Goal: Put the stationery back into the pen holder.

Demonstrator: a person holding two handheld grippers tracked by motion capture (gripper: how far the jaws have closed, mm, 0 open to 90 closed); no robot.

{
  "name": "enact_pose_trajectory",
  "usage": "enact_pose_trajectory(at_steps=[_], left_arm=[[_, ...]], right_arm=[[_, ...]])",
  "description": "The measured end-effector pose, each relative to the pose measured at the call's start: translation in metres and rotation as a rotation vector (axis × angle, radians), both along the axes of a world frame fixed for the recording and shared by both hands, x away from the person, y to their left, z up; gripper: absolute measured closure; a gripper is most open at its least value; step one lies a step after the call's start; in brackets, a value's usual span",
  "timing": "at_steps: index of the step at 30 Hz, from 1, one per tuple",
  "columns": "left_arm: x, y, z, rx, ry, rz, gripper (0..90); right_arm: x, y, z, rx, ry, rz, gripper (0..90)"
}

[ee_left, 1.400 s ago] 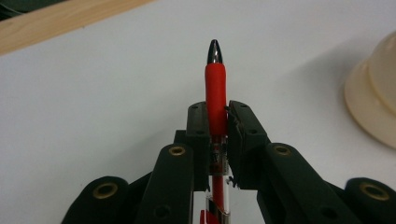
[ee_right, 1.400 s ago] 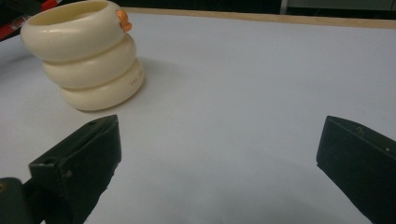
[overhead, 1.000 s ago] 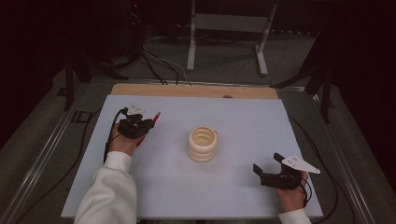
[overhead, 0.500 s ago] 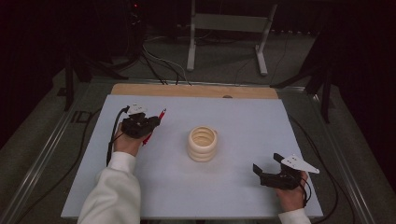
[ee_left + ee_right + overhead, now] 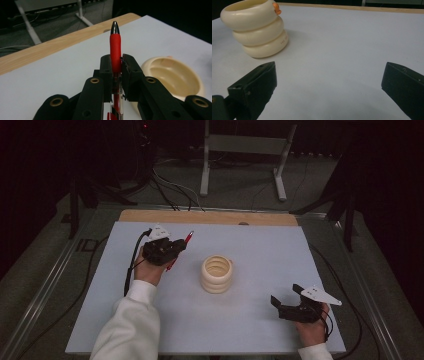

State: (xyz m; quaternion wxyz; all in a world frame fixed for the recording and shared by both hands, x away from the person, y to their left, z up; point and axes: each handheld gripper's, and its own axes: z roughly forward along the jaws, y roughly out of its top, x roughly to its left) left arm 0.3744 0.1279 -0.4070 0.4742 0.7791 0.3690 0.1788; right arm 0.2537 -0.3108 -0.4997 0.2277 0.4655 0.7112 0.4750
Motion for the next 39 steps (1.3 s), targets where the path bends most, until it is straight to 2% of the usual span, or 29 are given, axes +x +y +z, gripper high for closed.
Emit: enact_pose_trajectory(at_steps=[17,30,39], left_arm=[[0.003,-0.056,0.011,-0.027,-0.053,-0.059,80.5],[0.004,-0.092,0.005,-0.062,-0.082,-0.097,80.4],[0.005,-0.109,-0.003,-0.057,-0.073,-0.113,80.4]], right_arm=[[0.0,0.0,-0.001,-0.007,0.004,0.002,0.5],[0.0,0.001,-0.002,-0.008,0.008,0.009,0.5],[0.0,0.0,-0.002,-0.006,0.009,0.012,0.5]])
